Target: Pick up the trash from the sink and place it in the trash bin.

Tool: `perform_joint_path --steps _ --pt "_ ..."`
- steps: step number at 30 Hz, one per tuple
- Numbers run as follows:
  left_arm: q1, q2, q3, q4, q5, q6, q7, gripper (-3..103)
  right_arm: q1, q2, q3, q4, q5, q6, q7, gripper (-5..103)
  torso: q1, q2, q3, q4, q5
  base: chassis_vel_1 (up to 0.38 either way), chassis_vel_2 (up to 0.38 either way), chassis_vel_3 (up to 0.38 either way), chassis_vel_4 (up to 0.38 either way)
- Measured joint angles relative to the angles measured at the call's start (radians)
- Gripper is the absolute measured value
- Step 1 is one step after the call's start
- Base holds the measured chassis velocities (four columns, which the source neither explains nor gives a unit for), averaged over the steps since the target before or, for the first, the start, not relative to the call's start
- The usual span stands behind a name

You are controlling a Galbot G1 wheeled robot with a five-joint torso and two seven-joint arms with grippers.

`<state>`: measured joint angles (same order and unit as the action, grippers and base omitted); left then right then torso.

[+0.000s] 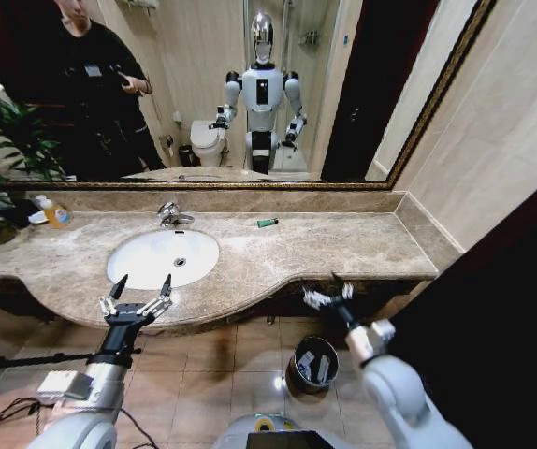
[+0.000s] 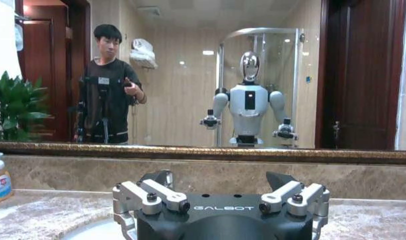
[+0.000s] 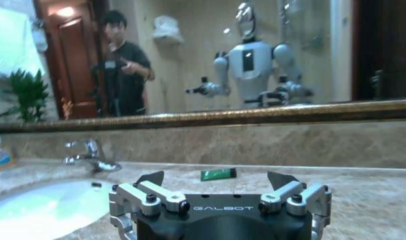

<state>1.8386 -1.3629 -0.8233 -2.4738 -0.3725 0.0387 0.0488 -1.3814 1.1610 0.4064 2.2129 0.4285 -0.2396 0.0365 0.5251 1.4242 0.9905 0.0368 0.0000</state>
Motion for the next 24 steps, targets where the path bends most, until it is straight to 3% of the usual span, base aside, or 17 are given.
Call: perform_joint_path --steps 3,11,24 --pt "0.0 0.0 0.0 0.0 0.0 0.0 0.0 100 0.161 -0.064 -0.02 -0.12 0.066 -0.045 -0.078 100 0.0 0.0 0.0 0.0 0.0001 0.0 0.0 0.0 0.0" --pt "0.0 0.0 0.0 0.0 0.0 0.0 0.0 100 0.397 -0.128 -0.112 -0.314 0.183 -0.101 -0.132 100 0.0 0.0 0.0 -0.0001 0.0001 0.0 0.0 0.0 0.0" --pt "0.0 0.0 0.0 0.0 0.0 0.0 0.0 100 0.782 -0.008 -0.389 -0.662 0.16 -0.1 -0.152 100 0.0 0.0 0.0 0.0001 -0.0002 0.0 0.0 0.0 0.0"
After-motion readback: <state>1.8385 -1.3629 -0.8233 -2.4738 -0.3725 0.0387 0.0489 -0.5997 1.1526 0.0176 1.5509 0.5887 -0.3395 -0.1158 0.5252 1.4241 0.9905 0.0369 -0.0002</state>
